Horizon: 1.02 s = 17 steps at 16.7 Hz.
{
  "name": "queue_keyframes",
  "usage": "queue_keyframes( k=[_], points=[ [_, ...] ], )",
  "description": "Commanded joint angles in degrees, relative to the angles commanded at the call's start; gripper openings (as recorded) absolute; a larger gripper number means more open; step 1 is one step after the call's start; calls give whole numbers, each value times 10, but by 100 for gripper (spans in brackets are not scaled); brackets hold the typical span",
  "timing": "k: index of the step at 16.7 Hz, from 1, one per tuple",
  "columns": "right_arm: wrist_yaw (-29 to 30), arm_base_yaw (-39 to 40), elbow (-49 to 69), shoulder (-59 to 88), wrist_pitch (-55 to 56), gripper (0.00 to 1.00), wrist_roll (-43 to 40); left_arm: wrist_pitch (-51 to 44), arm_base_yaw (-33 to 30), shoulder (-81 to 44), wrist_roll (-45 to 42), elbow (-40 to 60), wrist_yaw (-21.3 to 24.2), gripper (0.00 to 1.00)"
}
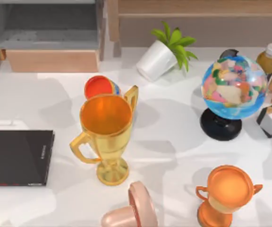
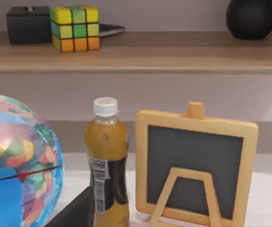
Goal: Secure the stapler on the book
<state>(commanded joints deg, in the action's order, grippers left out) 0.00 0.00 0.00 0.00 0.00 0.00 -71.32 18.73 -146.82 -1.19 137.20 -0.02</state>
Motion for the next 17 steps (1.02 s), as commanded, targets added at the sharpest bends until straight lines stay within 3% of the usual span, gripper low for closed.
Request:
queue_keyframes(
  k=[7, 17],
  points=[
    [0, 0, 0, 0, 0, 100, 0, 30, -42, 168, -26, -114, -23, 0],
    [0, 0, 0, 0, 0, 100, 0, 115, -166, 426, -35, -426, -47, 0]
  ],
)
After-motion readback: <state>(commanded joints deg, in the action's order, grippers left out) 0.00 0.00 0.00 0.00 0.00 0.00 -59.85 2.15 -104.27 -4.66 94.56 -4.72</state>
